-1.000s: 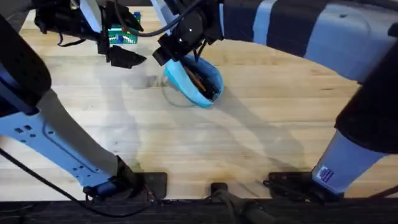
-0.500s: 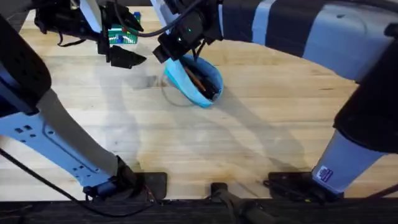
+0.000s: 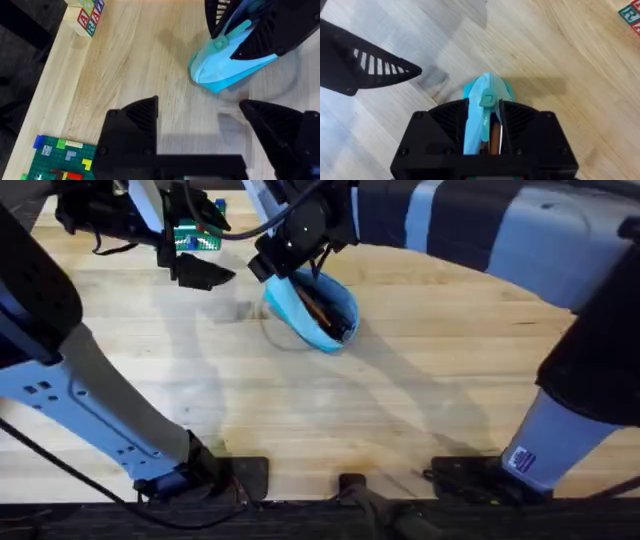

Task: Unzip the bag, pick up the pens from the table one at a time and place them inside, then zip the bag closed.

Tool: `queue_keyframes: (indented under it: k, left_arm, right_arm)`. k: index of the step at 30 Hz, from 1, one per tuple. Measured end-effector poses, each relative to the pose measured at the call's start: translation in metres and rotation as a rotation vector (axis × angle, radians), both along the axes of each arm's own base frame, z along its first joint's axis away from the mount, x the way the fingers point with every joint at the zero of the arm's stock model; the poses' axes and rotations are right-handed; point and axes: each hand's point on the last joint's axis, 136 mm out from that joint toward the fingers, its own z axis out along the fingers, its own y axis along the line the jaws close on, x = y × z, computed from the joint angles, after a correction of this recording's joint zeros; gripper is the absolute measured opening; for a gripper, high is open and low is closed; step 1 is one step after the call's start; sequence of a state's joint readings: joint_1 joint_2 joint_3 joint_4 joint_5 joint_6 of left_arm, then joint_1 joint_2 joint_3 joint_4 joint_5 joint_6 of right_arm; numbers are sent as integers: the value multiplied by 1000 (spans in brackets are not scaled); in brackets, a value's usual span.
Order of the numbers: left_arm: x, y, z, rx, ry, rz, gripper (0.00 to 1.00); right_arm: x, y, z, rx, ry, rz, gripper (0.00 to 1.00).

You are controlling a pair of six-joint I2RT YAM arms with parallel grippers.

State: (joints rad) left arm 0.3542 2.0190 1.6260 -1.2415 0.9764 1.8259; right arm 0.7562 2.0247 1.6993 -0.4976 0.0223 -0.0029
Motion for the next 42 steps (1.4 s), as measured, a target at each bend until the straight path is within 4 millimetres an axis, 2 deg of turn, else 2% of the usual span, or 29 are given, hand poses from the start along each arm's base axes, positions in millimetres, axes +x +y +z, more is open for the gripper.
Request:
queue_keyframes:
  k: [9,16,32,42]
  left_arm:
    - [0,0,0,0,0,0,993]
    - [-1,0,0,-1,3,0,993]
    - [-2,-1,0,-3,11,0,993]
    - [-2,-1,0,-4,11,0,993]
  right_arm:
    - [0,0,-1,-1,1,0,348]
    - [1,0,-9,-12,12,-1,296]
    - [4,3,-6,2,-3,-1,257]
    - [4,2,-6,-1,-5,-4,127]
